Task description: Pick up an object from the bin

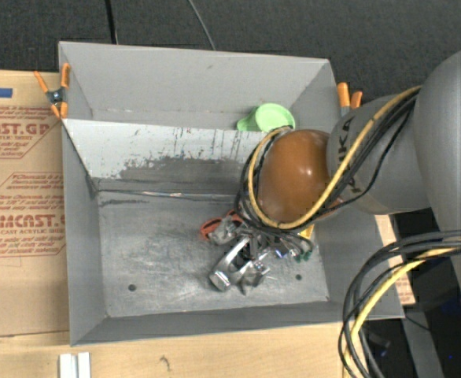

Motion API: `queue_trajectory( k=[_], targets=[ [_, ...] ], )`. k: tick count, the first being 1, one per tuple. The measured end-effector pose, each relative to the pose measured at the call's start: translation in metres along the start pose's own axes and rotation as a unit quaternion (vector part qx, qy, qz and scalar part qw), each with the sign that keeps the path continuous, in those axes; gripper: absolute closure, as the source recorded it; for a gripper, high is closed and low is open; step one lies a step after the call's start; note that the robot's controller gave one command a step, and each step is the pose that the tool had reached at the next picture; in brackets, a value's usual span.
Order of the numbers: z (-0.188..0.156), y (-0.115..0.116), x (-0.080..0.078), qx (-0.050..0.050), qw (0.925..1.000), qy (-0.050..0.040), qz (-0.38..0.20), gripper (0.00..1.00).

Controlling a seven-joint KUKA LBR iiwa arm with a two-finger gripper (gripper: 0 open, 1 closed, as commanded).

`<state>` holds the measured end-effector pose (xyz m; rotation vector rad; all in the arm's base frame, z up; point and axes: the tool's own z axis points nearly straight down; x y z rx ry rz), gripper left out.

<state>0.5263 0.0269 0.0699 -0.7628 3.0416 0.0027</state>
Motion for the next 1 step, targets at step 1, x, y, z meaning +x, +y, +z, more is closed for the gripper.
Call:
queue_trajectory(
  k=[1],
  targets=[
    [-0.0043, -0.0096, 0.005, -0.003, 0.9949, -0.0029, -0.101, 1.0]
  ],
)
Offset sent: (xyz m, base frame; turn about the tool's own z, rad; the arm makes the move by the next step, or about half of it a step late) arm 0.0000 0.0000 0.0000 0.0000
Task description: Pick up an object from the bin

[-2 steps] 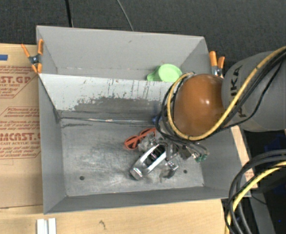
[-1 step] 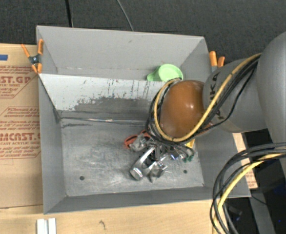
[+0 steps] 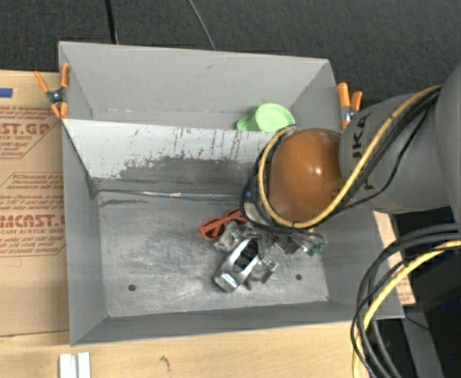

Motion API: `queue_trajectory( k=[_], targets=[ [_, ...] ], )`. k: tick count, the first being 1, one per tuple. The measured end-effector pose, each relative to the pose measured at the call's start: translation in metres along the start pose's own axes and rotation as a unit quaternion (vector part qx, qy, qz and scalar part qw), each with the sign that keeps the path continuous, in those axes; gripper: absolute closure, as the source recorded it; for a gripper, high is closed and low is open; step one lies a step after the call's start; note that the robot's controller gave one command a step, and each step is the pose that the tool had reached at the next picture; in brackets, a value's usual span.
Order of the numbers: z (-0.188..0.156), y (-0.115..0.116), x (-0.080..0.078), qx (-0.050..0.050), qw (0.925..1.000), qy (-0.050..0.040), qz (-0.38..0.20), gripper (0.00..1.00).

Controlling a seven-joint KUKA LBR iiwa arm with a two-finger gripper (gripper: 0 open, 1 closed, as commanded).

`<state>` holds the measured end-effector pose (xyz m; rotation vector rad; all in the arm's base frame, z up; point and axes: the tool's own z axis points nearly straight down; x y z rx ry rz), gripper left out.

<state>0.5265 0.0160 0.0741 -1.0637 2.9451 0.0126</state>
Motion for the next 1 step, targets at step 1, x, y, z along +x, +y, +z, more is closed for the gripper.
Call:
queue_trajectory(
  k=[1],
  targets=[
    [0.0, 0.0, 0.0, 0.0, 1.0, 0.0, 0.0, 1.0]
  ],
)
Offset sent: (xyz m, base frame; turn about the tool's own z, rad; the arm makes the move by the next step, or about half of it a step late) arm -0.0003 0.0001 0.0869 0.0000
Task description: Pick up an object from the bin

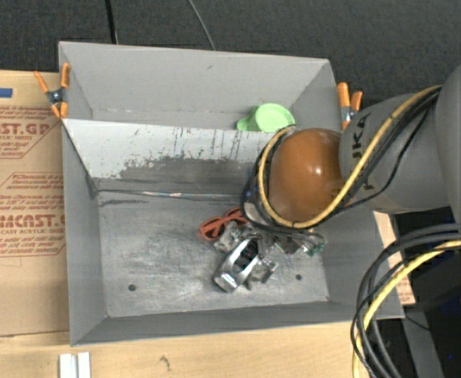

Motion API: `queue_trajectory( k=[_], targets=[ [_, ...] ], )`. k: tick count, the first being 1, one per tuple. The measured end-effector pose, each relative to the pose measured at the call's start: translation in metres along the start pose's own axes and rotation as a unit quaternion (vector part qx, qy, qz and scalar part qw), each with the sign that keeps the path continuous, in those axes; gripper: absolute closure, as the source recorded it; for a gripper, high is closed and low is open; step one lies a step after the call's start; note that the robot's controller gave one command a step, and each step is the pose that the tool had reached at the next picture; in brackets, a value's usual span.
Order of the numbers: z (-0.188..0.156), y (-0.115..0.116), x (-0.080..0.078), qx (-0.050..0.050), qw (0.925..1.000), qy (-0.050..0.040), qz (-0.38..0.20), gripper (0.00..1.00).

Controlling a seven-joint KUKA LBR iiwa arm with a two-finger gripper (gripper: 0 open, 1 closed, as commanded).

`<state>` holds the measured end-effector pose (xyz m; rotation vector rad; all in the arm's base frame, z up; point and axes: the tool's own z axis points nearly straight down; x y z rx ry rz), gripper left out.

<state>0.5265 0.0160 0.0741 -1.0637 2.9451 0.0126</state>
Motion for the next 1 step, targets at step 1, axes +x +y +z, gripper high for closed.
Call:
queue_trajectory(
  k=[1],
  targets=[
    [-0.0035, 0.0008, 0.0018, -0.001, 1.0, 0.0024, -0.001, 1.0]
  ],
)
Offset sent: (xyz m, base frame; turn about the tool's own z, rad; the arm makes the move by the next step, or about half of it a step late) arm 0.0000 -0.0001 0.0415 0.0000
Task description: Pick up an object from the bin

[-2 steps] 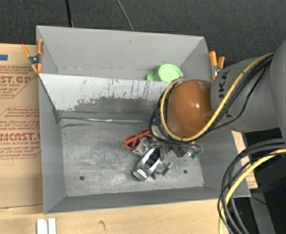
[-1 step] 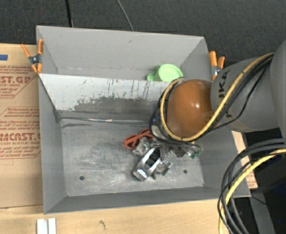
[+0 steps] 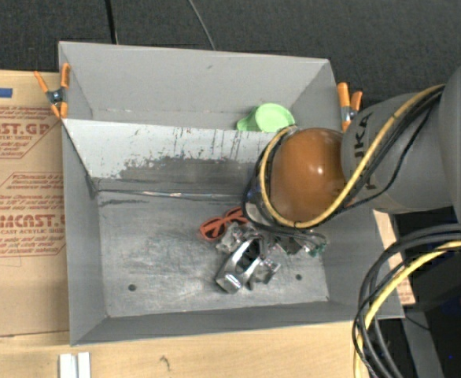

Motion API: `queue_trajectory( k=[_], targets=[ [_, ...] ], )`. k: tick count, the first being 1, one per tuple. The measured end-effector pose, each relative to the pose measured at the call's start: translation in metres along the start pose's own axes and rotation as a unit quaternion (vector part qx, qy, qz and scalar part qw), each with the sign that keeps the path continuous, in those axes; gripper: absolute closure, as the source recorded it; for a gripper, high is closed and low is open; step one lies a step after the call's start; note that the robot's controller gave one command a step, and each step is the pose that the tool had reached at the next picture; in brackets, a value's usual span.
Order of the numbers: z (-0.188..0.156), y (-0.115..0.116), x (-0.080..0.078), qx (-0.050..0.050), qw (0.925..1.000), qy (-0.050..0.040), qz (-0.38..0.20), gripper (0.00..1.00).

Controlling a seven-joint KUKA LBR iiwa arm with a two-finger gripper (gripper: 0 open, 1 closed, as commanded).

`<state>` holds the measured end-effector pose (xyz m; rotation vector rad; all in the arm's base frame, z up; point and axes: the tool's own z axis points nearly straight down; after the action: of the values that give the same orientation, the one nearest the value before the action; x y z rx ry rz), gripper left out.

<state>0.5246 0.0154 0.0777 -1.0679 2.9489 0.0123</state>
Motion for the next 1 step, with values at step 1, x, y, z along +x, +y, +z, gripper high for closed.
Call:
queue_trajectory(
  k=[1],
  targets=[
    [-0.0173, 0.0008, 0.0029, -0.001, 1.0, 0.0068, 0.0, 1.0]
  ],
)
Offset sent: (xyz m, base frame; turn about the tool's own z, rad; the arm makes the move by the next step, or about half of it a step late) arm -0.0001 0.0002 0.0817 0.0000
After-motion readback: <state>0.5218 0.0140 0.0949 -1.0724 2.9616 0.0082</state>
